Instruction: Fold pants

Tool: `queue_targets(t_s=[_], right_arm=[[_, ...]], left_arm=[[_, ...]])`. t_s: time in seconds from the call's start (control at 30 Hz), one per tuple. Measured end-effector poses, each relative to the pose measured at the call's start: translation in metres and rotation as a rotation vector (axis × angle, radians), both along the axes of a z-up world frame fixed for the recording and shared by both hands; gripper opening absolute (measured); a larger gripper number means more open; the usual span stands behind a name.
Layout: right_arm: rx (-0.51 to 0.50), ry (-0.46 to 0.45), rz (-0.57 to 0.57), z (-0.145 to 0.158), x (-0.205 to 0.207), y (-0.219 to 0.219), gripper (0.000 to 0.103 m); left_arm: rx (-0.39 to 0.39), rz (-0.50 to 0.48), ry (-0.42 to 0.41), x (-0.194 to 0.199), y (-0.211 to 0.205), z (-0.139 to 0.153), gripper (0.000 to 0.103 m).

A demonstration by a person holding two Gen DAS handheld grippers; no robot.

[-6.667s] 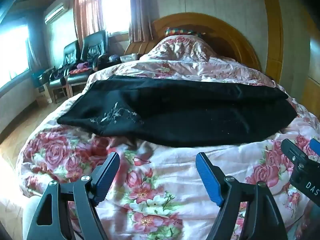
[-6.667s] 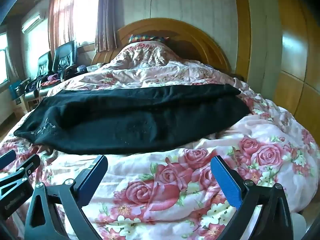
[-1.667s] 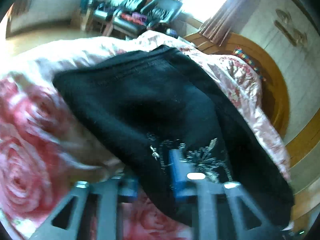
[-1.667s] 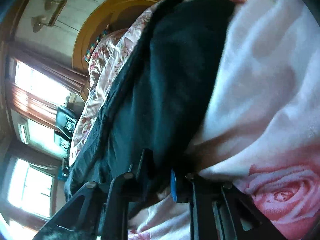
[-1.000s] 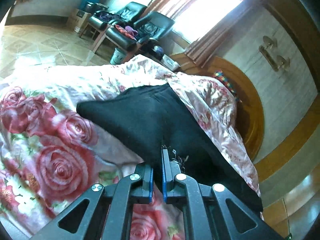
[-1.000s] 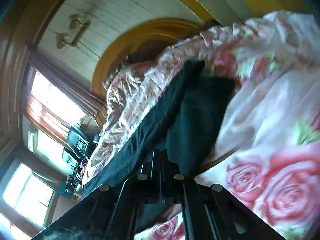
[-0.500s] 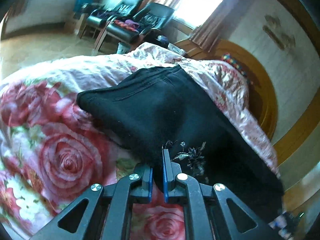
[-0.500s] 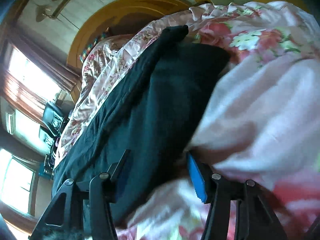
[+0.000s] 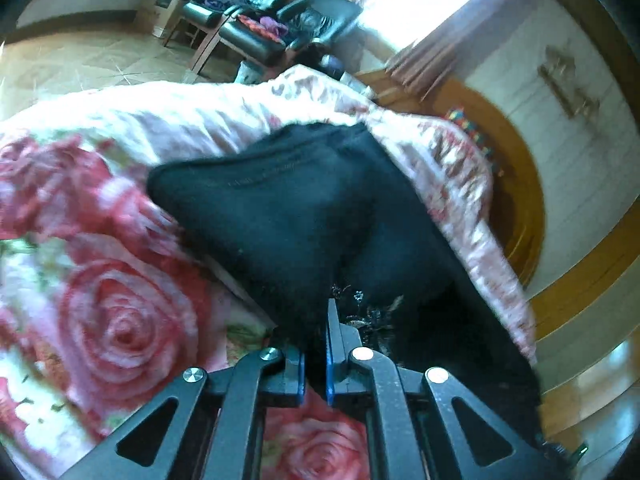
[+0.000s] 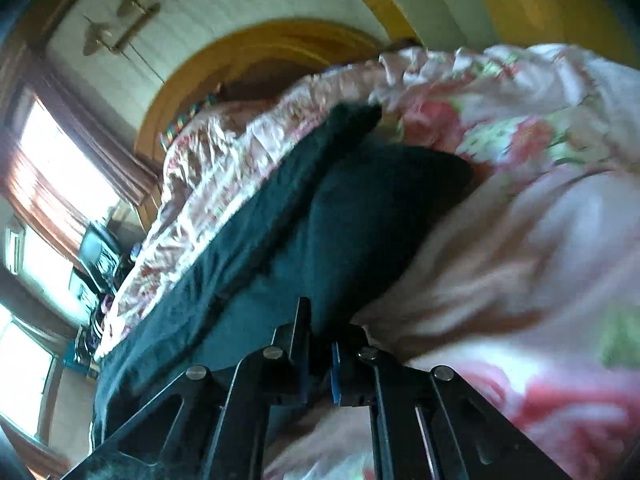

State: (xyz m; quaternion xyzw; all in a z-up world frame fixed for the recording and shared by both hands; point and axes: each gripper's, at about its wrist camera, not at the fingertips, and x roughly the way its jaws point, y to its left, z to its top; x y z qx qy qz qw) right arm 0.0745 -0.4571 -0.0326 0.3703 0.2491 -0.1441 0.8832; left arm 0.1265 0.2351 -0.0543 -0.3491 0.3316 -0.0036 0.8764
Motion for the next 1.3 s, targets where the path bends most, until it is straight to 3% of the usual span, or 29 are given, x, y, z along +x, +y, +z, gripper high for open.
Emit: queue_targets(t_s=[0.27, 0.5, 0.73, 0.83, 0.9, 1.0, 1.07, 1.13, 1.3], right_arm=[[-0.038, -0.066, 0.012, 0.031, -0.043, 0.024, 0.007], [0.015, -0.127, -0.047, 0.042, -0.095, 0.005, 0.007], [-0.008, -0.085, -0.033, 0.025, -0.139, 0.012, 0.007], [0.017, -0.019, -0.034, -0.003, -0.148, 0.012, 0.007], [0.076, 0.048, -0.048, -0.023, -0.147, 0.008, 0.008], [0.067, 0.096, -0.073, -0.028, -0.142, 0.003, 0.013], [0.016, 0.124, -0.096, -0.024, -0.142, 0.005, 0.023], [-0.013, 0.12, -0.125, -0.02, -0.146, 0.005, 0.039], [-0.157, 0.089, -0.3, 0.004, -0.171, 0.004, 0.058]], left_arm=[[-0.037, -0.017, -0.091, -0.036, 0.01, 0.037, 0.005], [-0.152, 0.027, -0.122, -0.049, 0.035, 0.051, 0.005], [-0.068, -0.005, -0.114, -0.084, 0.031, 0.058, 0.005], [-0.02, -0.004, -0.065, -0.097, 0.034, 0.042, 0.005], [-0.001, 0.005, 0.013, -0.097, 0.035, 0.021, 0.006], [0.039, 0.036, 0.126, -0.09, 0.032, -0.004, 0.012], [0.048, 0.051, 0.175, -0.087, 0.031, -0.008, 0.017], [0.083, 0.084, 0.148, -0.092, 0.03, -0.001, 0.028], [0.145, 0.226, 0.043, -0.117, 0.039, 0.023, 0.033]])
